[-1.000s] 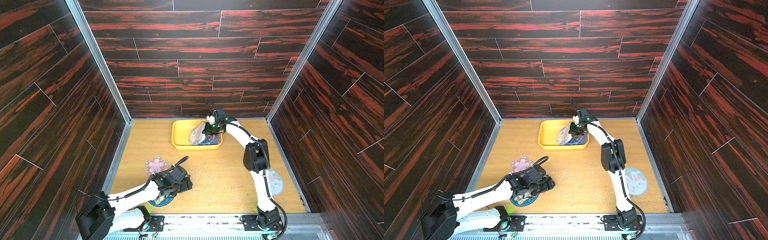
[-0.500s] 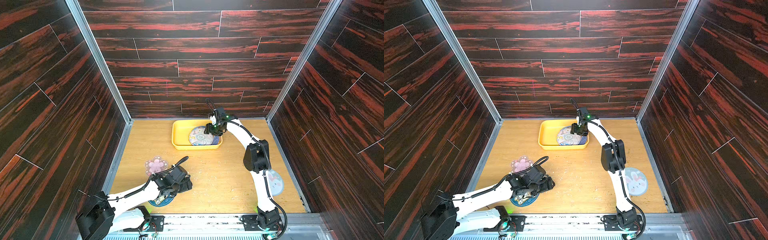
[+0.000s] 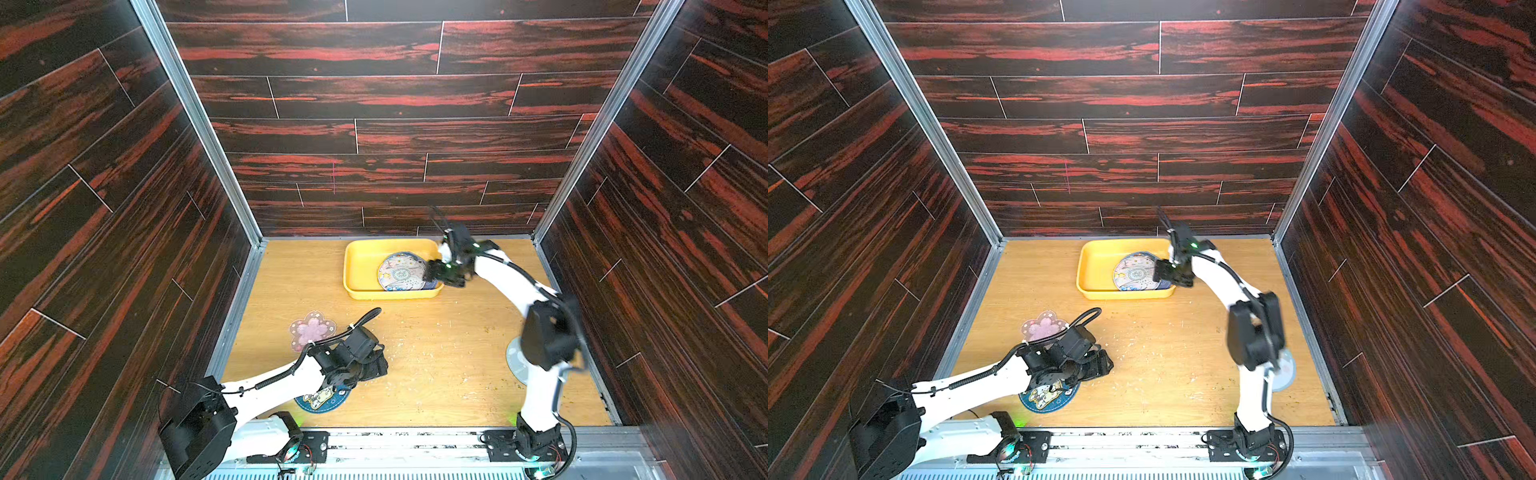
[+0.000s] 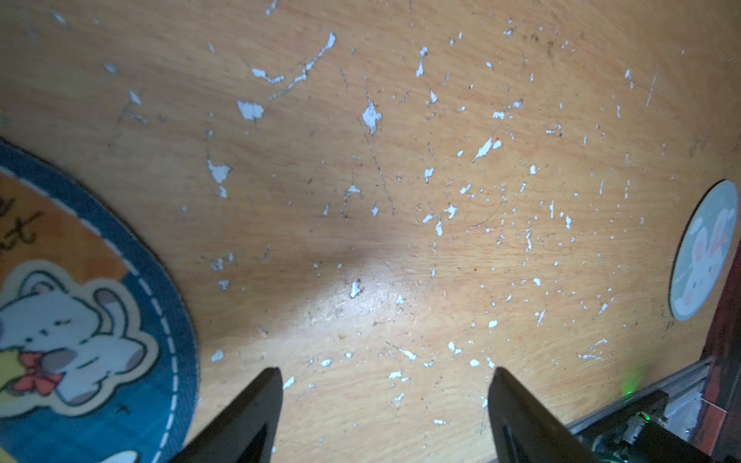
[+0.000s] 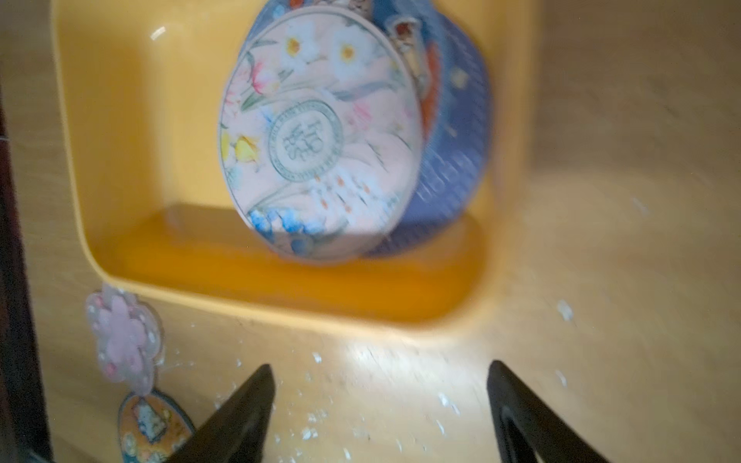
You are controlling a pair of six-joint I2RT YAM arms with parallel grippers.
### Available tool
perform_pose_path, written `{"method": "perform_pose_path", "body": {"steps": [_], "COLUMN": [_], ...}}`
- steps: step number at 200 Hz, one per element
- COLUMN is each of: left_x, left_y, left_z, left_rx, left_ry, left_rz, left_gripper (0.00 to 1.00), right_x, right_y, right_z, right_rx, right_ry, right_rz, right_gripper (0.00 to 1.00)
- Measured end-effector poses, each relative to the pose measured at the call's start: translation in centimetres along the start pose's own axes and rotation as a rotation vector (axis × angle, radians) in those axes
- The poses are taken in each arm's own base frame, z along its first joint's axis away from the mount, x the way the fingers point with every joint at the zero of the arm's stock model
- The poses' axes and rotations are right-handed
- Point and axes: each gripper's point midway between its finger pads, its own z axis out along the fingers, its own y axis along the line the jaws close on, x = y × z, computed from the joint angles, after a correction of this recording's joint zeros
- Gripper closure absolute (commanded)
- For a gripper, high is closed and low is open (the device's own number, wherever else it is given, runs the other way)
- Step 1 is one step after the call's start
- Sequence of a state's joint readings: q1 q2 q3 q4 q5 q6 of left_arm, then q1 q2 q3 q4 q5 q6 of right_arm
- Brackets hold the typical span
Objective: Put the coasters into the storage box
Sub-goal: Move the coaster to the center of the board.
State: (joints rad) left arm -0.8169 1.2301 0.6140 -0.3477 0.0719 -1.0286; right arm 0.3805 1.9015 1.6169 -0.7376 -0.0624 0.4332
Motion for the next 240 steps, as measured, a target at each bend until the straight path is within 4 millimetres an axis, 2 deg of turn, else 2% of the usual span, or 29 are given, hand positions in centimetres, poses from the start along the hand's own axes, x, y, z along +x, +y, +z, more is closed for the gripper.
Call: {"method": "perform_pose_path", "body": {"steps": [36, 83, 160, 201, 240], "left_x": [-0.1, -0.1, -0.2, -0.2, -0.3], "left_y": [-0.2, -0.6, -1.3, -1.4, -1.7], "left_z": [-0.1, 0.0, 0.0, 0.0, -0.2], "left_rx": [0.006, 0.012, 0.024, 0.025, 0.032], "left_ry": [0.001, 0.011, 0.022, 0.023, 0.023], "left_rz": [0.007, 0.021, 0.037, 0.036, 0.036], "left_gripper": [0.15, 0.15, 0.15, 0.15, 0.15], "right_x": [3.5, 8.8, 13.7, 15.7, 16.0], "right_y": [-5.3, -14.2, -27.5, -32.5, -35.7], "right_z": [-1.8, -2.9, -6.5, -8.7, -10.4], "right_rx": [0.053, 0.17, 0.386, 0.455, 0.474], "right_ry": [-0.016, -0.015, -0.119, -0.192, -0.268], "right_rz": [0.112, 0.331, 0.735, 0.91, 1.001], "right_gripper": [0.07, 0.04, 0.01, 0.01, 0.02]}}
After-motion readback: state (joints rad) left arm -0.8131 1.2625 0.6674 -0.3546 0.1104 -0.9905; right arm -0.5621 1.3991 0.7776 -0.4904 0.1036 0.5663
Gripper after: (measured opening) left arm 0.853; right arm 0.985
